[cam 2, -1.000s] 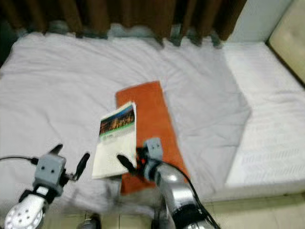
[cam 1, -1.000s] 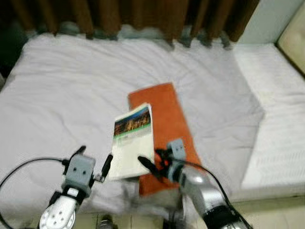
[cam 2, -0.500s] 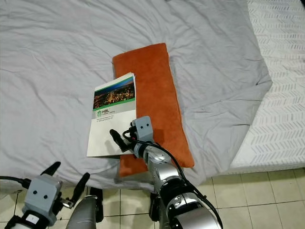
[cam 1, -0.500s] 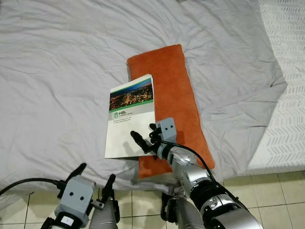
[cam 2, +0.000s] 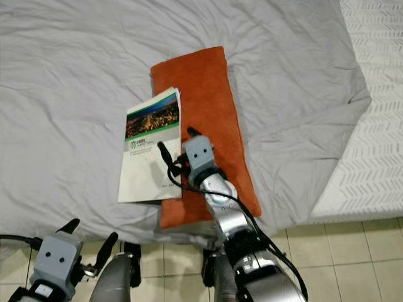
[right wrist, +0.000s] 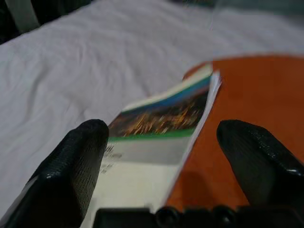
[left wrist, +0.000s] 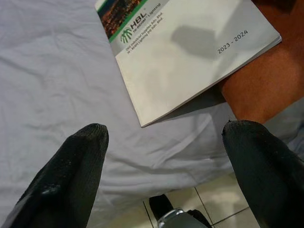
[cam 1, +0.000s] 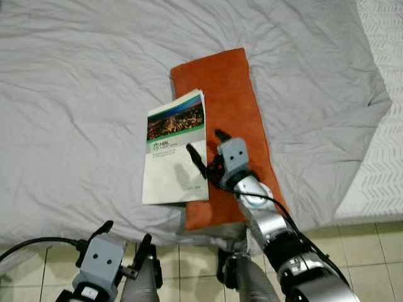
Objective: Clean up the room
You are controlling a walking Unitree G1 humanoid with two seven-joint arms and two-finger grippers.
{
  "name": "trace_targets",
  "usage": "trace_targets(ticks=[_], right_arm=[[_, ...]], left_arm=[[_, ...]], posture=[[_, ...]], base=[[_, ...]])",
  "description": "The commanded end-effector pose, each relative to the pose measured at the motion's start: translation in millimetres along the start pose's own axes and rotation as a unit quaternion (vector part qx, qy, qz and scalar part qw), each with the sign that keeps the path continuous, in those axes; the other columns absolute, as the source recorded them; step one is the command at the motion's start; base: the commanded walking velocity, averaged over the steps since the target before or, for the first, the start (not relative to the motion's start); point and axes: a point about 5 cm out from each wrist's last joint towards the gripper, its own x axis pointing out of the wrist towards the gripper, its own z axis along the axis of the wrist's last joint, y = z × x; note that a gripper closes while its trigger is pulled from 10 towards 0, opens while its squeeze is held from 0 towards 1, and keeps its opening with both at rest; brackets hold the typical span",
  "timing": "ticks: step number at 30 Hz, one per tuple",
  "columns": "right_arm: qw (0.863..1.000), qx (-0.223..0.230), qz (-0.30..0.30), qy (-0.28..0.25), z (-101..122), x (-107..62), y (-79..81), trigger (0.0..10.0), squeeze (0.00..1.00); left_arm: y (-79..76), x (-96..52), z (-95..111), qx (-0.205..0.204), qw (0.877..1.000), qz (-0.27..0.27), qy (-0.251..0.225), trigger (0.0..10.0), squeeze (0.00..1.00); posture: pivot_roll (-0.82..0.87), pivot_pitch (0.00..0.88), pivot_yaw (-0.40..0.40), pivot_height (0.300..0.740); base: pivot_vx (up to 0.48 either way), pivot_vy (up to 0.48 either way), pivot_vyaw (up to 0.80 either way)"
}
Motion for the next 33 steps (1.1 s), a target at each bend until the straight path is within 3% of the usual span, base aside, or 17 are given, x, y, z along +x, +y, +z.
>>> trace_targets(ticks=[1,5,9,10,11,19,20,21,28,29,33], right_arm=[[1.000,-0.010,0.002,0.014,-13,-15.4,7.2,10.0,0.00],[0.998,0.036,0.011,0.051,-28,-24.1,14.6,10.0,0.00],[0.977,0.161,0.009,0.137,-56,-35.7,32.7,10.0,0.00],[0.975,0.167,0.009,0.147,-60,-37.6,35.1,10.0,0.77],[0.970,0.181,0.006,0.160,-64,-40.0,37.8,10.0,1.00],[0.965,0.202,0.014,0.167,-64,-37.2,44.6,10.0,1.00],[0.966,0.198,0.019,0.166,-63,-36.5,46.1,10.0,0.87],[0.966,0.193,0.032,0.168,-62,-35.1,50.1,10.0,0.00],[0.968,0.153,0.100,0.173,-59,-33.3,67.1,10.0,0.00],[0.964,0.130,0.135,0.188,-62,-33.7,76.8,10.0,0.00],[0.957,0.120,0.168,0.205,-65,-34.1,91.4,10.0,0.00]], left_arm=[[-2.6,-3.7,-3,-0.003,1.000,-0.004,0.014,10.0,0.00],[-1.5,-3.8,-6,-0.004,1.000,-0.003,0.021,10.0,0.00],[-2.5,-1.1,-8,-0.005,1.000,-0.005,0.023,10.0,0.00],[-2.2,-0.2,-8,-0.005,1.000,-0.005,0.023,10.0,0.00],[-1.6,1.0,-8,-0.005,1.000,-0.004,0.022,10.0,0.00],[0.1,0.8,-9,-0.003,1.000,-0.001,0.025,10.0,0.00],[-0.3,0.8,-9,-0.003,1.000,-0.001,0.025,10.0,0.00],[-1.1,1.2,-9,-0.003,1.000,-0.001,0.025,10.0,0.00],[-1.7,2.3,-9,-0.003,1.000,-0.001,0.026,10.0,0.00],[-1.9,2.8,-10,-0.003,1.000,0.000,0.027,10.0,0.00],[-3.0,4.0,-11,-0.003,1.000,0.001,0.028,10.0,0.00]], posture=[[0.21,0.671,-0.044,0.740],[0.20,0.660,-0.042,0.740],[0.21,0.643,-0.038,0.740],[0.21,0.639,-0.036,0.740],[0.21,0.639,-0.036,0.740],[0.22,0.639,-0.032,0.740],[0.22,0.638,-0.031,0.740],[0.22,0.638,-0.031,0.740],[0.21,0.637,-0.033,0.740],[0.21,0.636,-0.038,0.740],[0.21,0.634,-0.042,0.740]], base=[[0.000,0.000,0.00],[0.000,0.000,0.00],[0.000,0.000,0.00],[0.000,0.000,0.00],[0.000,0.000,0.00],[0.000,0.000,0.00],[0.000,0.000,0.00],[0.000,0.000,0.00],[0.000,0.000,0.00],[0.000,0.000,0.00],[0.000,0.000,0.00]])
